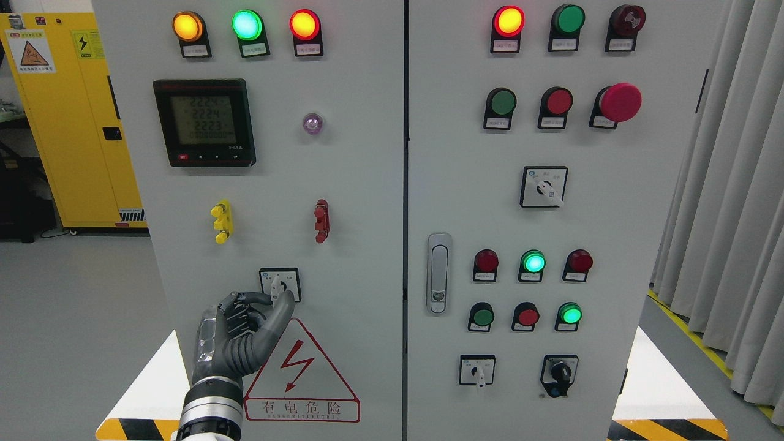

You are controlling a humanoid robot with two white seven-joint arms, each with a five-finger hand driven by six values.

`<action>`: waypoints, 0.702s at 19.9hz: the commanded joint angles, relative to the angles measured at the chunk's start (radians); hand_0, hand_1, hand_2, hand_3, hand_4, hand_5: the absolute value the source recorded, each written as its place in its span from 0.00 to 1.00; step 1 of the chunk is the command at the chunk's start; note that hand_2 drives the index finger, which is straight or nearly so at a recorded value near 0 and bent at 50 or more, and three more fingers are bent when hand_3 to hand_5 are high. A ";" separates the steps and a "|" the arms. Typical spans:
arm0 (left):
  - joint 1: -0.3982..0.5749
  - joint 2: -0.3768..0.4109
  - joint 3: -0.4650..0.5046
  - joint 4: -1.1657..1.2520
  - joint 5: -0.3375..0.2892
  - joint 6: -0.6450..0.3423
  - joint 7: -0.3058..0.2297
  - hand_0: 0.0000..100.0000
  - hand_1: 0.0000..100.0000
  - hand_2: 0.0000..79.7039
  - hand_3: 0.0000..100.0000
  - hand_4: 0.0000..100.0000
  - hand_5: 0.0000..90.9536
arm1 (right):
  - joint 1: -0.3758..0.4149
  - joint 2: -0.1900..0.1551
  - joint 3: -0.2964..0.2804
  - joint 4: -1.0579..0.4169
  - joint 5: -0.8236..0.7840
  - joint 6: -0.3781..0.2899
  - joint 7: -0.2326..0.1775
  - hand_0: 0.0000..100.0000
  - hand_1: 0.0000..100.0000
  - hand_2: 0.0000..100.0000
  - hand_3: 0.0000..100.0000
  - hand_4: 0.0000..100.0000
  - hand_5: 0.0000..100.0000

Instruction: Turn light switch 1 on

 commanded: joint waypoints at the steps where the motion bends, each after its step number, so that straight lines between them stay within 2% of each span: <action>1: -0.003 -0.015 -0.003 0.003 0.018 0.006 0.003 0.16 0.67 0.72 0.91 0.90 0.97 | 0.000 0.000 0.000 0.000 0.000 0.000 -0.001 0.00 0.50 0.04 0.00 0.00 0.00; 14: -0.005 -0.024 -0.001 0.013 0.018 0.007 0.006 0.20 0.62 0.73 0.91 0.91 0.97 | 0.000 0.000 0.000 0.000 0.000 0.000 0.001 0.00 0.50 0.04 0.00 0.00 0.00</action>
